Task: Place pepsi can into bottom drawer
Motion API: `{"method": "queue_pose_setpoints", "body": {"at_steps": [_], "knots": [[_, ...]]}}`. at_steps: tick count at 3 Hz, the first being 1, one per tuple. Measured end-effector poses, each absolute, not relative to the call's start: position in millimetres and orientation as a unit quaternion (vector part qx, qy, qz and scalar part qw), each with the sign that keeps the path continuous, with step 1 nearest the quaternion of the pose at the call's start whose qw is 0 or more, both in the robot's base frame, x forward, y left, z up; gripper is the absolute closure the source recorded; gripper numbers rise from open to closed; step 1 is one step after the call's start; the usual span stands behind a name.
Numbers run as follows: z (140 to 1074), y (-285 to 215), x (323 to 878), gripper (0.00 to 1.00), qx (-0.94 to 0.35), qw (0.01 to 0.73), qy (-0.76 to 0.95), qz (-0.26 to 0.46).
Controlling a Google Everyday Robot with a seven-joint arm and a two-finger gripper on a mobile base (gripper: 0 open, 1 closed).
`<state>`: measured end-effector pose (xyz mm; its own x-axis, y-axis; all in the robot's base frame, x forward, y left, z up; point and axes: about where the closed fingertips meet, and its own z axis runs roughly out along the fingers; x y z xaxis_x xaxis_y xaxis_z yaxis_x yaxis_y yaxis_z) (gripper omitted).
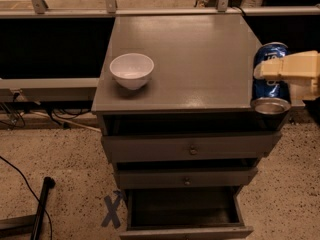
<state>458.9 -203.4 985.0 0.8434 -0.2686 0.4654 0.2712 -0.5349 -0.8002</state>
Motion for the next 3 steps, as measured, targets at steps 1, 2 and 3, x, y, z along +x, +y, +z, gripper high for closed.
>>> {"method": "queue_pose_setpoints", "body": {"at_steps": [1, 2, 3], "knots": [[988.0, -201.2, 439.4, 1.0, -0.796, 0.516, -0.095, -0.303], [986.9, -196.3, 436.5, 1.0, -0.789, 0.508, -0.138, -0.317], [972.4, -200.8, 442.9, 1.0, -0.778, 0.508, -0.141, -0.343]]}}
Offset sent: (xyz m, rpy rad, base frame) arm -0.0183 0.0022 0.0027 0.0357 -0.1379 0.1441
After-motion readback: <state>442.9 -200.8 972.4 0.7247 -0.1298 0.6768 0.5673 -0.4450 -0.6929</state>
